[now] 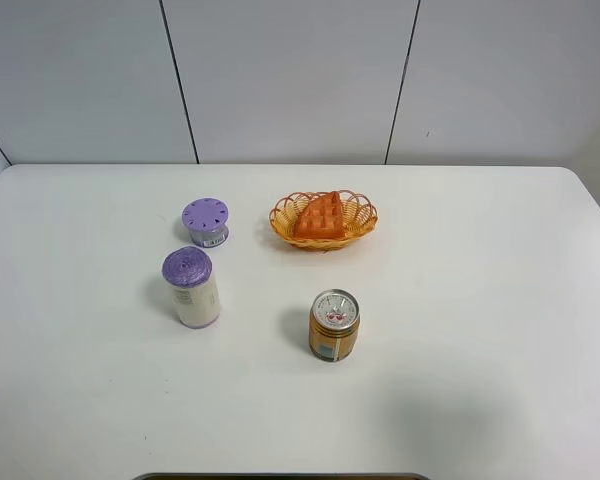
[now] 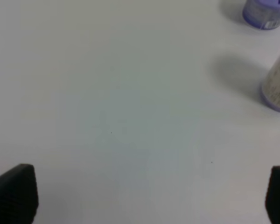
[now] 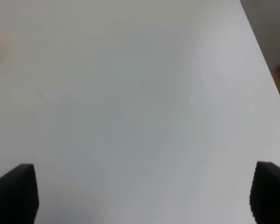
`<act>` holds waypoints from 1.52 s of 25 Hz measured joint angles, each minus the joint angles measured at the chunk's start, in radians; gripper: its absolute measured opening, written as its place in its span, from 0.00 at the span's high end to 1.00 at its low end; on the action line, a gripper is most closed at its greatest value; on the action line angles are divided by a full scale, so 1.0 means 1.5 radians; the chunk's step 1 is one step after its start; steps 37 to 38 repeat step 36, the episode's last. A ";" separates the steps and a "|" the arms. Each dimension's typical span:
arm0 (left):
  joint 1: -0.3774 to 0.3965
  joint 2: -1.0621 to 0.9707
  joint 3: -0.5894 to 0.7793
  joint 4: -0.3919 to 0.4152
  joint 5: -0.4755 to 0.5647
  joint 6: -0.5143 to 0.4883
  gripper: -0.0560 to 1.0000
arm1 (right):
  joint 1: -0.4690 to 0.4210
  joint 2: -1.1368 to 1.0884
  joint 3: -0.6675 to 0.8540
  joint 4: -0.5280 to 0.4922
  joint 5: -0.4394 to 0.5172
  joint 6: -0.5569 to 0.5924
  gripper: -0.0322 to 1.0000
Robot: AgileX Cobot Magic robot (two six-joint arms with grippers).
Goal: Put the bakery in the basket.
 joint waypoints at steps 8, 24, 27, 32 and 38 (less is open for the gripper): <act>0.000 0.000 0.000 0.000 0.000 0.000 0.01 | -0.003 -0.101 0.010 0.010 -0.014 -0.012 0.11; 0.000 0.000 0.000 0.000 0.000 0.000 0.01 | -0.003 -0.101 0.010 0.013 -0.014 -0.016 0.11; 0.000 0.000 0.000 0.000 0.000 0.000 0.01 | -0.003 -0.101 0.010 0.013 -0.014 -0.016 0.11; 0.000 0.000 0.000 0.000 0.000 0.000 0.01 | -0.003 -0.101 0.010 0.013 -0.014 -0.016 0.11; 0.000 0.000 0.000 0.000 0.000 0.000 0.01 | -0.003 -0.101 0.010 0.013 -0.014 -0.016 0.11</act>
